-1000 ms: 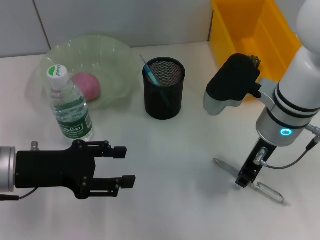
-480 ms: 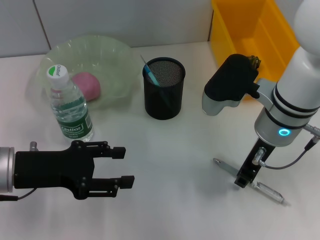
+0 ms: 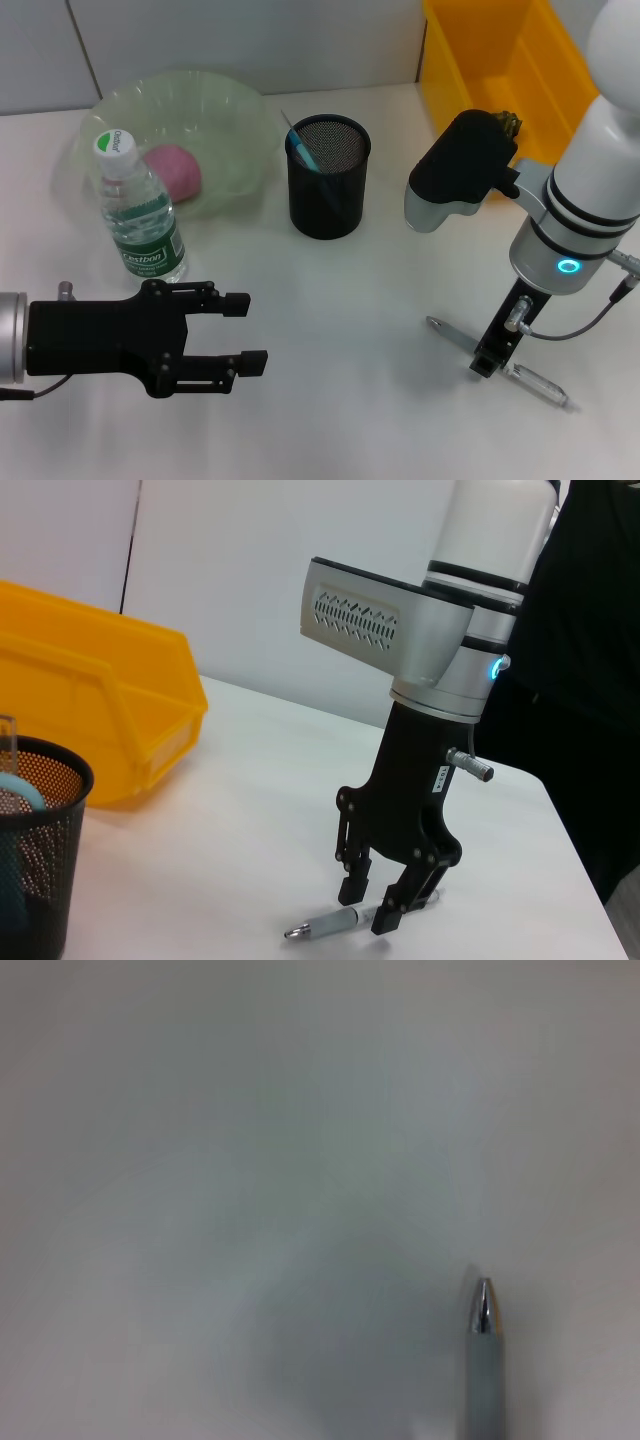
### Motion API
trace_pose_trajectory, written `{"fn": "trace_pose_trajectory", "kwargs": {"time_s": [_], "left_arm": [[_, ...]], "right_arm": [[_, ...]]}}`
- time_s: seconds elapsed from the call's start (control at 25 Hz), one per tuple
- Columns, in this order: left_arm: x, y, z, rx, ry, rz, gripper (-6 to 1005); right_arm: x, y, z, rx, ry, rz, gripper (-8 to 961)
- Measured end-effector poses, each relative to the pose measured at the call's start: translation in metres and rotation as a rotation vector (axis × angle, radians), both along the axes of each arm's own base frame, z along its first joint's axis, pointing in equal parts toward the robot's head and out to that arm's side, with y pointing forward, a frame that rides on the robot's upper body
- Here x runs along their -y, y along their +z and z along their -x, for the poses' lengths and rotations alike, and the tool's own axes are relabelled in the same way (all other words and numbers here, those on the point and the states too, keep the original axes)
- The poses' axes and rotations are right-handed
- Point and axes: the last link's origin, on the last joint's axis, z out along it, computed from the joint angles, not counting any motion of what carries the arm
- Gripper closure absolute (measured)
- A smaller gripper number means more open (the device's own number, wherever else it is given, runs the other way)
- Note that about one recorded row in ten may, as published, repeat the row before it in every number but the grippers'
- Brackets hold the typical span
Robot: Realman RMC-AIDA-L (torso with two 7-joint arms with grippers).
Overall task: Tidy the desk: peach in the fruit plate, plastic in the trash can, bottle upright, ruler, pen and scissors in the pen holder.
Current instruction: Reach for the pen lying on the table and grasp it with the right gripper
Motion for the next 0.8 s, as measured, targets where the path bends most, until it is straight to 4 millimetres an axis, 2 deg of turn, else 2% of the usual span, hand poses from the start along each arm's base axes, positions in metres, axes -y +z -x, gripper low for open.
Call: {"fn": "trace_pose_trajectory", "kwargs": {"time_s": [0.8], "left_arm": [[-0.0008, 0.0005, -0.0009, -0.001, -0.006, 0.000, 360]], "right_arm": [[0.0014, -0.0025, 0.0010, 0.013, 0.004, 0.007, 652]]}}
